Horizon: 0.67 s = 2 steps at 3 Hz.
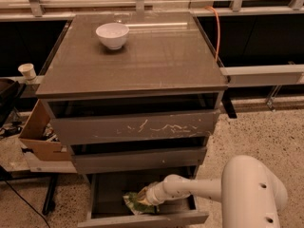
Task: Pick green jalapeno chip bag from bottom drawer and place on counter
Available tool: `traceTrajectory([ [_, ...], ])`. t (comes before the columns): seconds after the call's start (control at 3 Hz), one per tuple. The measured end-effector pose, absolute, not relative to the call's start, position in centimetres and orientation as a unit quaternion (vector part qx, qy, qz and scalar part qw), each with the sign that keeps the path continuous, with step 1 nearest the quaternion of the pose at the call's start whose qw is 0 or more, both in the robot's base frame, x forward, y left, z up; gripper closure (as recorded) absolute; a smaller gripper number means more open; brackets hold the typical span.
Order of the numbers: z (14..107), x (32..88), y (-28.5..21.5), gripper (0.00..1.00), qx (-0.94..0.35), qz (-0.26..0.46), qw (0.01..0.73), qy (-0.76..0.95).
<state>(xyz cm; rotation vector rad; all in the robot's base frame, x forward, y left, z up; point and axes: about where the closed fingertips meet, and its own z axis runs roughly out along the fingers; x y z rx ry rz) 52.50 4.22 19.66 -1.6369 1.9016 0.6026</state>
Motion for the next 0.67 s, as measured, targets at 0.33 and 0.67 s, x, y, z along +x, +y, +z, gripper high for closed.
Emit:
traceTrajectory([
  [0.33,19.0,52.99,4.62,0.59,-0.61,0.227,0.274,0.708],
  [0.67,18.67,53.25,4.84,0.36,-0.61,0.228,0.272,0.708],
])
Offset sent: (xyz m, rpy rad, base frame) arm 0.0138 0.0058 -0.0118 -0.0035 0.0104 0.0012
